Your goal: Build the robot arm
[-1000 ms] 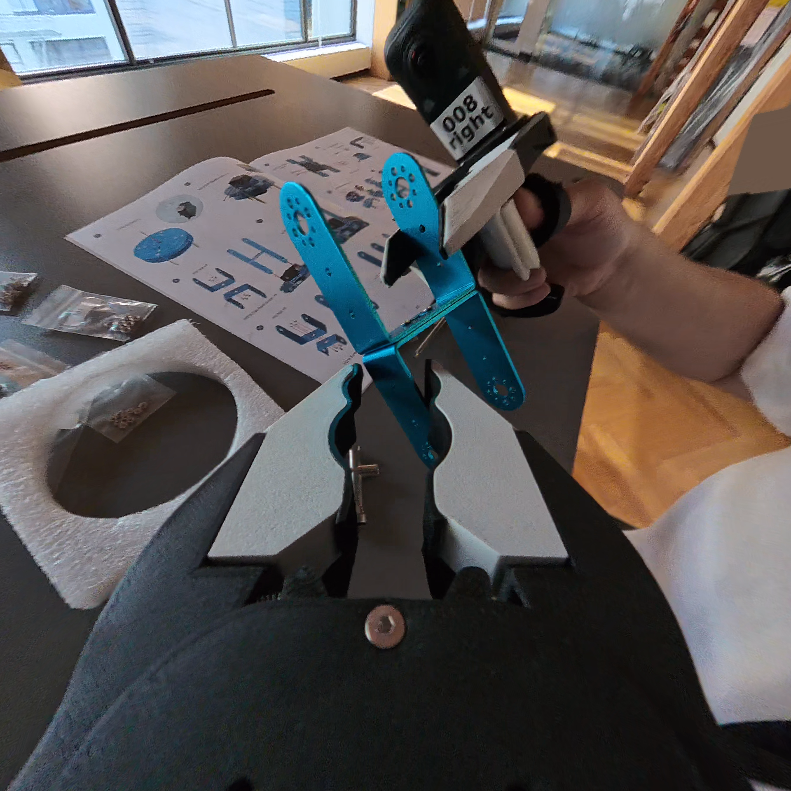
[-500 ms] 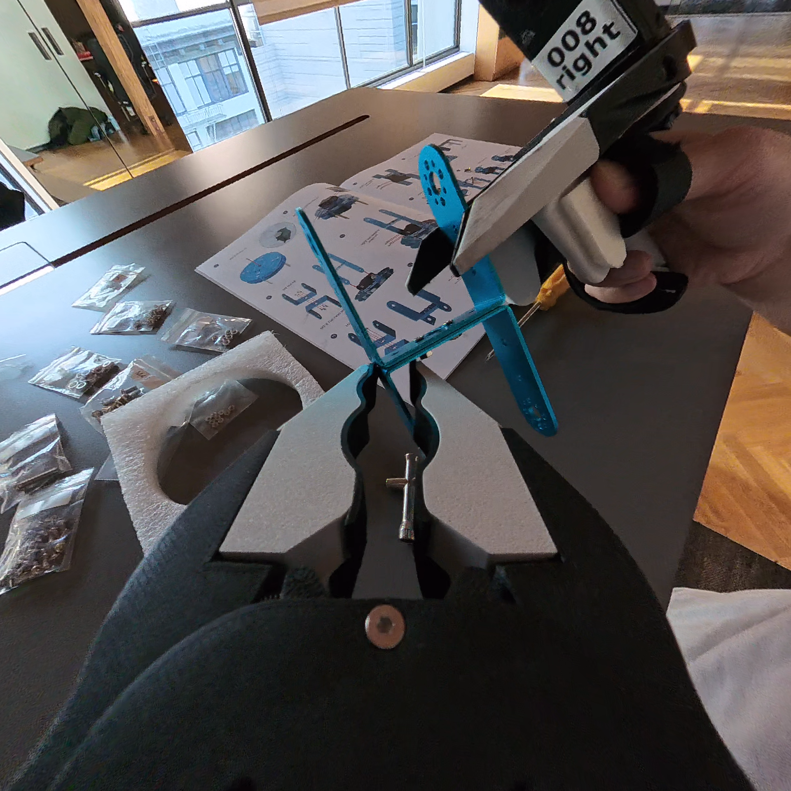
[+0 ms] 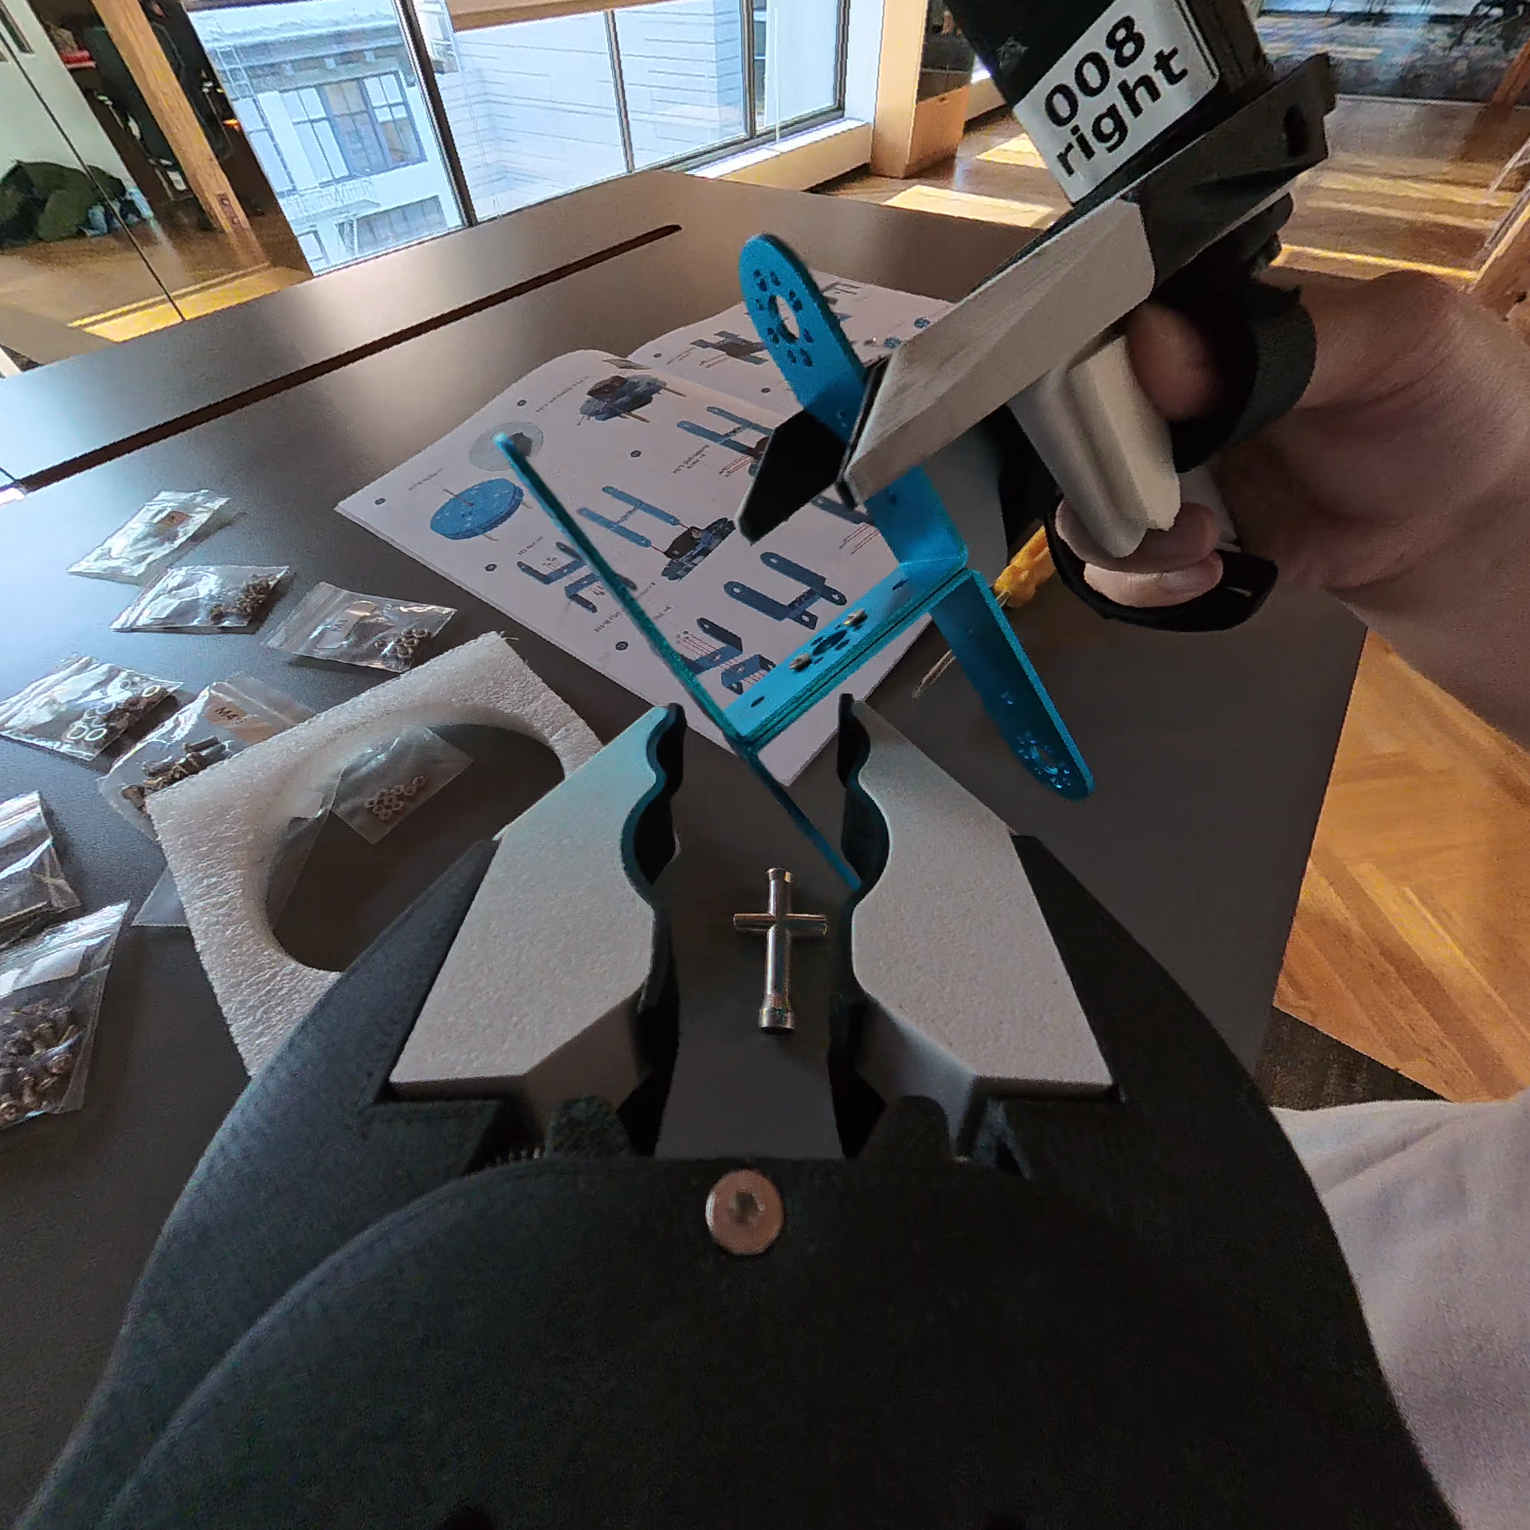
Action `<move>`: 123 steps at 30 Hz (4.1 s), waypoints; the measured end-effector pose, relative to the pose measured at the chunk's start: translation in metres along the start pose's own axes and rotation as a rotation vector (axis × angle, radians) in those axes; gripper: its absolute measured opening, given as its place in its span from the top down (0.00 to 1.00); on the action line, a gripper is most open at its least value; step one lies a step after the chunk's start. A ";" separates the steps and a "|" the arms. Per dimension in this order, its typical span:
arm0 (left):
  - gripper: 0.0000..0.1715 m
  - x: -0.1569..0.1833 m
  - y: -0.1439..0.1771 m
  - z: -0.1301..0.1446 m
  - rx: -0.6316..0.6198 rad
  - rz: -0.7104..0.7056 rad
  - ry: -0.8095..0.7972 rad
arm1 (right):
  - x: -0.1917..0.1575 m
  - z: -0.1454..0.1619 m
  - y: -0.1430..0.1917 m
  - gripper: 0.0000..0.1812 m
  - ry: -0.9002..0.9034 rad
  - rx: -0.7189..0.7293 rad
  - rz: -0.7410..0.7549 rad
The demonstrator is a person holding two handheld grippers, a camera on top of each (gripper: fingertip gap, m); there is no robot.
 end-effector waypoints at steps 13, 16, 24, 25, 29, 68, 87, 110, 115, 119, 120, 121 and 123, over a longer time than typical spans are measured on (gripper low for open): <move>0.83 0.002 0.006 -0.001 0.066 0.020 0.030 | -0.006 0.002 -0.003 0.86 -0.006 0.011 -0.031; 0.84 0.002 0.006 -0.001 0.072 0.033 0.059 | -0.006 0.003 -0.003 0.86 -0.008 0.013 -0.037; 0.87 0.003 0.008 -0.001 0.089 0.026 0.042 | -0.009 0.003 -0.002 0.87 -0.023 0.007 -0.070; 0.87 0.004 0.008 -0.002 0.095 0.022 0.037 | -0.010 0.003 -0.002 0.87 -0.022 0.004 -0.076; 0.87 0.004 0.008 -0.002 0.110 0.020 0.033 | -0.012 0.002 -0.003 0.87 0.004 0.002 -0.087; 0.93 0.031 -0.004 0.011 -0.076 0.090 -0.050 | 0.001 0.030 0.036 0.87 -0.055 -0.043 -0.094; 0.97 0.032 0.007 0.017 -0.497 0.264 -0.182 | 0.010 0.035 0.076 0.81 -0.007 0.034 -0.035; 0.97 0.091 -0.047 0.013 -0.700 0.650 -0.614 | -0.013 0.094 0.093 0.63 1.040 -0.632 -0.012; 0.69 0.081 -0.048 0.003 -0.703 0.450 -0.534 | -0.016 0.086 0.107 0.63 1.175 -0.595 0.073; 0.77 0.063 -0.023 -0.002 -0.602 0.206 -0.312 | -0.019 0.086 0.114 0.63 1.321 -0.527 0.154; 0.79 0.065 -0.013 -0.003 -0.546 0.165 -0.218 | -0.020 0.088 0.115 0.63 1.379 -0.506 0.169; 0.79 0.068 -0.004 -0.002 -0.481 0.133 -0.118 | -0.022 0.090 0.116 0.63 1.428 -0.490 0.177; 0.76 0.075 0.016 0.002 -0.320 0.068 0.073 | -0.025 0.092 0.116 0.63 1.503 -0.459 0.190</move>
Point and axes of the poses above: each gripper's, where its closed fingertips meet, y back along the fingers, z out of its underside, x = y × z across the jaws, the point moved 7 cm from there along y, back along the fingers, and after that the axes turned 8 degrees about x, right-handed, at the moved point
